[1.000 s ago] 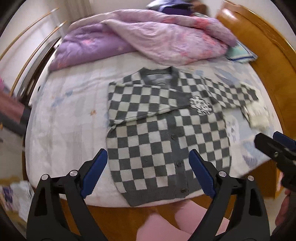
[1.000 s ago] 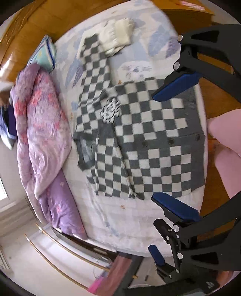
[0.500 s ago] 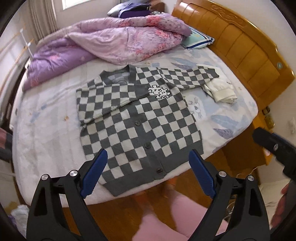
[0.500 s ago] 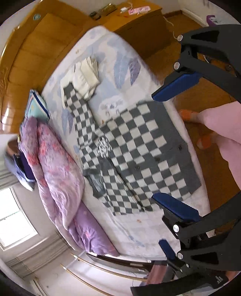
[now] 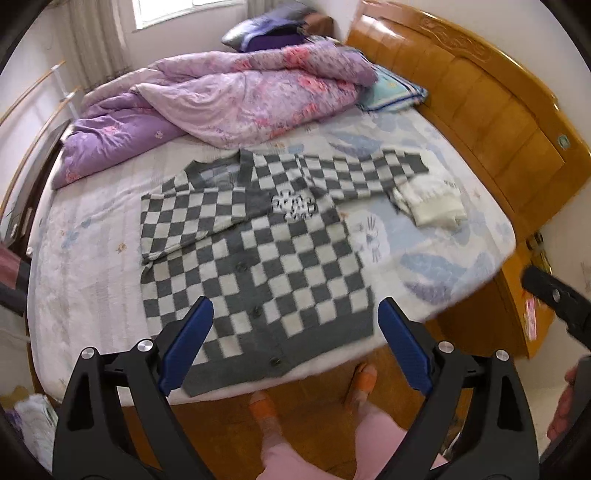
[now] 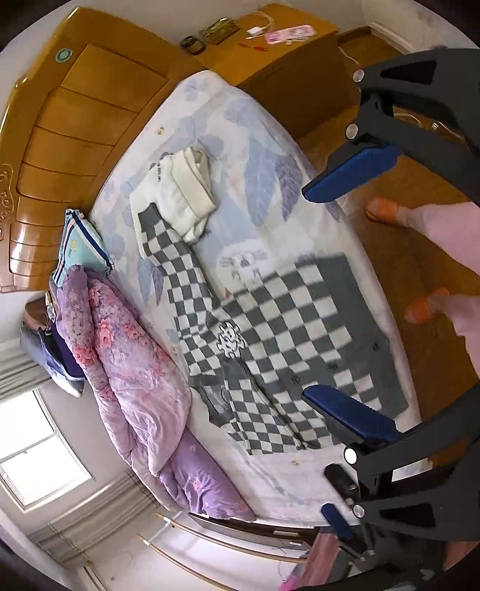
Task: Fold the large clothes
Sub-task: 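Withdraw the left tool while the right tool moves to the other sleeve cuff, then grasp the other sleeve cuff with the right tool while the left tool pins the body, then lift the cuff with the right tool and lay it across the cardigan front, then fold the cardigan side edge inward with the right tool, then release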
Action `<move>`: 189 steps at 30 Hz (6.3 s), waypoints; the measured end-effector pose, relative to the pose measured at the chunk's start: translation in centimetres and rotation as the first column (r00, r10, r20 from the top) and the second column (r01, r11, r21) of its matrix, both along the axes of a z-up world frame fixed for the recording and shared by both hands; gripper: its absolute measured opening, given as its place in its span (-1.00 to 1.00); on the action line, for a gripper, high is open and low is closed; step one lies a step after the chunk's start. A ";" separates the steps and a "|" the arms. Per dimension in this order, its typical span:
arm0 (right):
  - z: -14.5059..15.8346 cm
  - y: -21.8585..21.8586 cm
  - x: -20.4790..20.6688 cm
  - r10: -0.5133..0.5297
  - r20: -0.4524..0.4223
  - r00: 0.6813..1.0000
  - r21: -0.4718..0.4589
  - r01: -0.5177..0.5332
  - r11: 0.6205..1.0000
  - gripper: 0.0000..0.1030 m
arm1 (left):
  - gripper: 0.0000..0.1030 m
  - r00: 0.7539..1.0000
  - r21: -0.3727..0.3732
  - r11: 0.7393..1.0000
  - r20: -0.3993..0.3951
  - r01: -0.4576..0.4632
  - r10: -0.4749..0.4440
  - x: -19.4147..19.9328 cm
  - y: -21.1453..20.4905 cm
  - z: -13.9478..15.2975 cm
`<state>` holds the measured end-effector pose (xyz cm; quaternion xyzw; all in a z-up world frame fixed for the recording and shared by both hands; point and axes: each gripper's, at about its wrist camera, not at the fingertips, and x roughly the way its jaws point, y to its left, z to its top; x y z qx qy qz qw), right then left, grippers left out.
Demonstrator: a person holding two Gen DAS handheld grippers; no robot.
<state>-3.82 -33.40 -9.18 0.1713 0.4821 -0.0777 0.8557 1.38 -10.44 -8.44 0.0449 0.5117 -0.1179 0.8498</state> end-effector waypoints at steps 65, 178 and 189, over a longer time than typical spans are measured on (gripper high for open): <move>-36.3 -32.9 45.4 -0.250 -0.271 0.930 0.105 0.287 0.952 -0.82 | -0.91 0.870 -0.112 0.936 -0.418 -0.334 0.261 45.1 -13.8 -41.7; -21.4 -0.3 43.8 0.534 -0.351 0.769 0.191 -0.499 0.845 0.46 | 0.41 0.788 0.156 0.835 -0.275 -0.528 0.550 32.6 8.6 -27.0; -11.4 0.3 35.3 0.529 -0.272 0.804 0.199 -0.490 0.848 0.81 | 0.51 0.860 0.097 0.894 -0.243 -0.438 0.448 26.6 4.9 -15.5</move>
